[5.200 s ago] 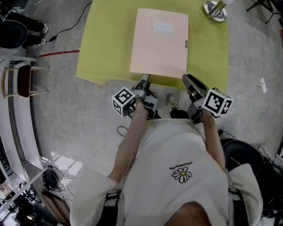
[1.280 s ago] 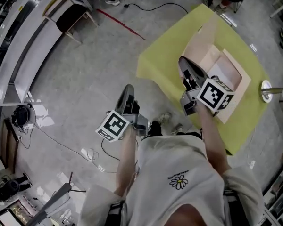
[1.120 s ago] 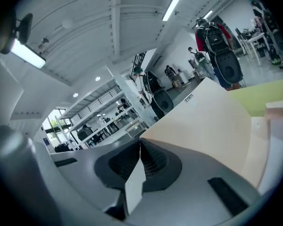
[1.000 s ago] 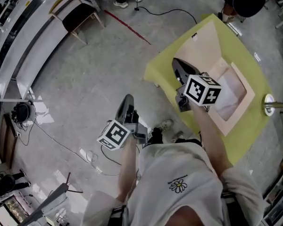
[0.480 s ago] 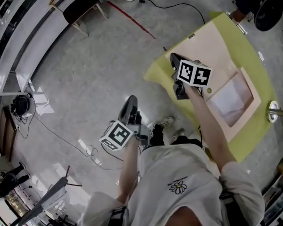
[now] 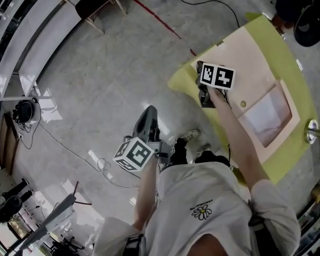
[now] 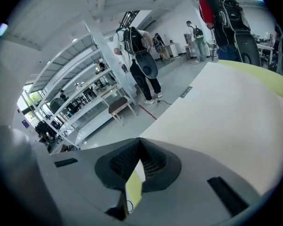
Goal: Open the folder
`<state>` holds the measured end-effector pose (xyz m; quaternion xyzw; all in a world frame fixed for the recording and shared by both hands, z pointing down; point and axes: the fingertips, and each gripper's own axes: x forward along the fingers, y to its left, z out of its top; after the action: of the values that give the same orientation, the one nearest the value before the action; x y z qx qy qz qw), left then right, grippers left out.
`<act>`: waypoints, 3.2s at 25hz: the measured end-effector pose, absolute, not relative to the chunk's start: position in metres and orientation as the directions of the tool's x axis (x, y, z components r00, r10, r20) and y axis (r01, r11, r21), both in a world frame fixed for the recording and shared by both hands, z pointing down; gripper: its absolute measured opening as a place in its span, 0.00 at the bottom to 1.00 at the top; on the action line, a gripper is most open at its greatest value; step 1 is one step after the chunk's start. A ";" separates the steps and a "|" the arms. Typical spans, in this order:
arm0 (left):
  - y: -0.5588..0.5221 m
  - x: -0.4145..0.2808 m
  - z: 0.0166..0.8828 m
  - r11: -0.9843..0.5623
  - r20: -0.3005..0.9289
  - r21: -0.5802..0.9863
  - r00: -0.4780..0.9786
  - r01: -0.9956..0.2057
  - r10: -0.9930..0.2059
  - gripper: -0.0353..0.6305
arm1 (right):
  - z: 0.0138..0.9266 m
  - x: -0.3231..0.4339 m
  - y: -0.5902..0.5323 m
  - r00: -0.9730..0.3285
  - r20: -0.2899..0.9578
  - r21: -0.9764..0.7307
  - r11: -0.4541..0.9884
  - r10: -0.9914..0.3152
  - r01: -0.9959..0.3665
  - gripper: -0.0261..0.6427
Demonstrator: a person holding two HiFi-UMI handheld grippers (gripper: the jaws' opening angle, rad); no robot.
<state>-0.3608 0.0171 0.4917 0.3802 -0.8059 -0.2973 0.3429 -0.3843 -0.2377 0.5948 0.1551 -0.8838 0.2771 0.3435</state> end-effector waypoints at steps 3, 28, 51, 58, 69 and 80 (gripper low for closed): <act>0.017 -0.364 0.504 0.544 0.333 0.725 -0.476 -0.423 -0.814 0.07 | 0.618 -0.387 -0.240 -0.694 0.715 -0.367 0.798 -0.086 -0.477 0.06; -0.037 -0.362 0.401 0.316 0.080 0.573 -0.332 -0.756 -0.940 0.08 | 0.481 -0.337 -0.252 -0.804 0.538 -0.346 0.804 -0.252 -0.484 0.06; -0.251 -0.062 0.209 -0.324 -0.140 -0.033 0.325 -0.946 -0.935 0.08 | 0.220 0.111 -0.251 -0.299 -0.052 0.056 0.296 -0.953 -0.954 0.06; -0.237 -0.015 0.221 -0.356 -0.161 -0.116 0.371 -0.927 -0.914 0.08 | 0.241 0.147 -0.211 -0.138 -0.105 0.127 0.124 -0.985 -0.984 0.06; -0.238 -0.031 0.237 -0.309 -0.132 -0.041 0.312 -0.950 -0.941 0.08 | 0.253 0.123 -0.214 -0.189 -0.090 0.146 0.175 -0.978 -0.974 0.06; -0.234 -0.039 0.244 -0.297 -0.121 -0.033 0.298 -0.954 -0.947 0.08 | 0.262 0.117 -0.214 -0.211 -0.061 0.106 0.204 -0.976 -0.973 0.06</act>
<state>-0.0395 -0.2339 0.2441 0.8042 -0.5910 -0.0394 -0.0492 0.1175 -0.2145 0.2617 0.6281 -0.7757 -0.0606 0.0098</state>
